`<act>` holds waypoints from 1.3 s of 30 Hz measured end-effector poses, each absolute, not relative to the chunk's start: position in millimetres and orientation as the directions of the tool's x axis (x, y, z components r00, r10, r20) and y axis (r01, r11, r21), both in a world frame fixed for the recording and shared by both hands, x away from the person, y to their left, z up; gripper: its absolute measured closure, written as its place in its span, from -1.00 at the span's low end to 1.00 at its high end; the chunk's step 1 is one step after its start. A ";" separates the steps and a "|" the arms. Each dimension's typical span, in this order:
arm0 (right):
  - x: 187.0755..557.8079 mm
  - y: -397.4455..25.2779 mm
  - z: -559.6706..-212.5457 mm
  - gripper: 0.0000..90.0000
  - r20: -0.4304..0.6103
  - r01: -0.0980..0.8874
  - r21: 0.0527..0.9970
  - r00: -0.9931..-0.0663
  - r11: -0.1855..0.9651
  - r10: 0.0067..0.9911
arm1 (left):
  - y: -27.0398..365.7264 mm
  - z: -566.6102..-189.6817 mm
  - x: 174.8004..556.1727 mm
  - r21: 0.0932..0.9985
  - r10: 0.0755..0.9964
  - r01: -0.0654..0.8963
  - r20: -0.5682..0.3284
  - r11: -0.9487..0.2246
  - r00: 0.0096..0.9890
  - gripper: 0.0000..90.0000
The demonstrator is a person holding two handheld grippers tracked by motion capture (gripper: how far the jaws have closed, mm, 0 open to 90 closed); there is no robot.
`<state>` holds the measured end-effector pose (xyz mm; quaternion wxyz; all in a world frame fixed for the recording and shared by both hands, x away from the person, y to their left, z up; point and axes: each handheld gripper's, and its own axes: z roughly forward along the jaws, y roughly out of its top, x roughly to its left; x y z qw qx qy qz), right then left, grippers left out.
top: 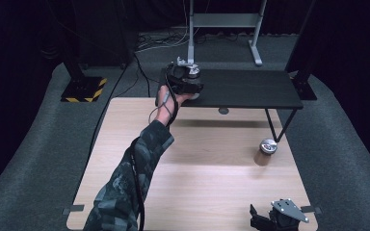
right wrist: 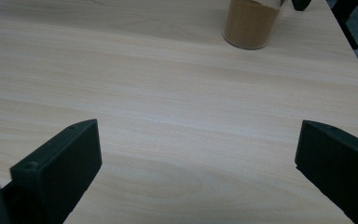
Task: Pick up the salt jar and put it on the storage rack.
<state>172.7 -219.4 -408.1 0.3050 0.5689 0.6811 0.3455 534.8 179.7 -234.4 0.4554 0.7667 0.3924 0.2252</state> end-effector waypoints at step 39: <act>169.8 -222.8 -409.2 -1.00 -0.011 0.557 0.826 -0.146 0.091 0.989 | 239.5 -274.9 407.5 0.857 0.821 0.355 0.127 -0.373 0.556 -1.00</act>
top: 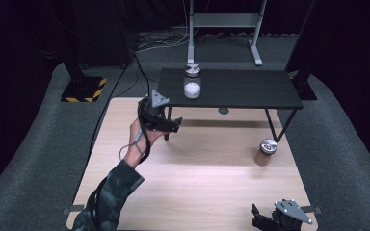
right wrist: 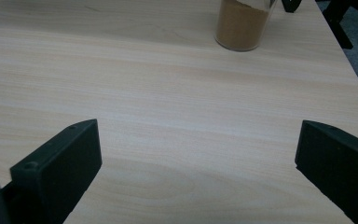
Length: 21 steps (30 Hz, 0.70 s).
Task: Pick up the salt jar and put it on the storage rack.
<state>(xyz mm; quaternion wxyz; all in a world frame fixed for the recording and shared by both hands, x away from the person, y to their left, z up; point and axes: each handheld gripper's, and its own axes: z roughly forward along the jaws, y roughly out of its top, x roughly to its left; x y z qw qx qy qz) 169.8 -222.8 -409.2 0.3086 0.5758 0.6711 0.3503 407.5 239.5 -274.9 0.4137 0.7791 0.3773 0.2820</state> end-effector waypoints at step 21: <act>174.9 -214.3 -412.4 -1.00 -0.020 0.563 0.819 -0.164 0.110 0.986 | 302.7 -431.5 318.0 0.730 0.962 0.653 0.023 -0.203 0.273 -0.98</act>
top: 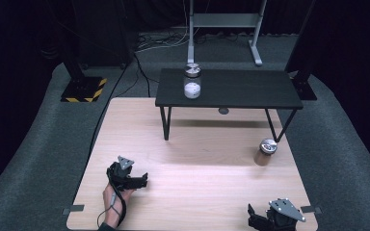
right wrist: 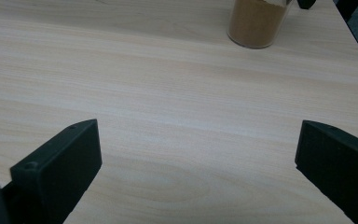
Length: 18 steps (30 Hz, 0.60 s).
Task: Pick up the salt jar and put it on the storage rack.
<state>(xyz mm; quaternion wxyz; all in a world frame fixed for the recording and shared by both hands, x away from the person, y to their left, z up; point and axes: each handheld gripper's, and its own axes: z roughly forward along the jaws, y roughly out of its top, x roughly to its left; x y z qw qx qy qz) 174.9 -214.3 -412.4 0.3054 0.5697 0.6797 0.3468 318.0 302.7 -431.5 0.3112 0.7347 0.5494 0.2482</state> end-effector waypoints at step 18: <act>175.3 -211.9 -415.0 -1.00 -0.011 0.559 0.824 -0.158 0.099 0.987 | 312.0 -438.1 319.7 0.732 0.957 0.652 0.001 -0.197 0.288 -1.00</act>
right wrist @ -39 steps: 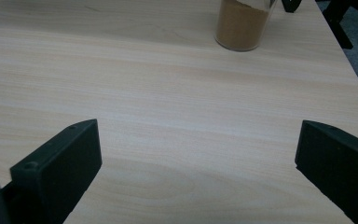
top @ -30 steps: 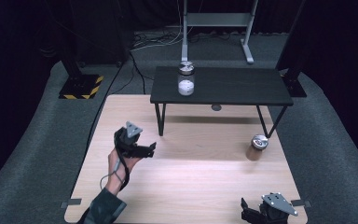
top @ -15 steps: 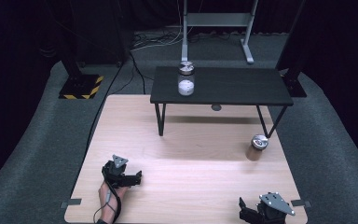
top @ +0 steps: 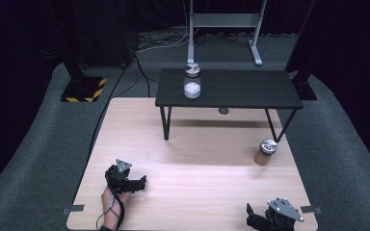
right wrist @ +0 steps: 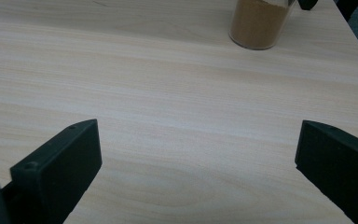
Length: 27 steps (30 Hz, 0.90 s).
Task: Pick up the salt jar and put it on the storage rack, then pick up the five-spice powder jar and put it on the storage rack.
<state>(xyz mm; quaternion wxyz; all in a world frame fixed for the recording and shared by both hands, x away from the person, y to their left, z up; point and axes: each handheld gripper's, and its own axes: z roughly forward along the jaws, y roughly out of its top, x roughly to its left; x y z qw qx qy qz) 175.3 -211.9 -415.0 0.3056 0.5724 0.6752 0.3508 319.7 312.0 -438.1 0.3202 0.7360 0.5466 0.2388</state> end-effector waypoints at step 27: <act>182.9 -208.9 -410.4 -1.00 -0.008 0.563 0.823 -0.126 0.078 0.992 | 311.8 -438.2 320.1 0.733 0.957 0.651 0.002 -0.199 0.291 -0.99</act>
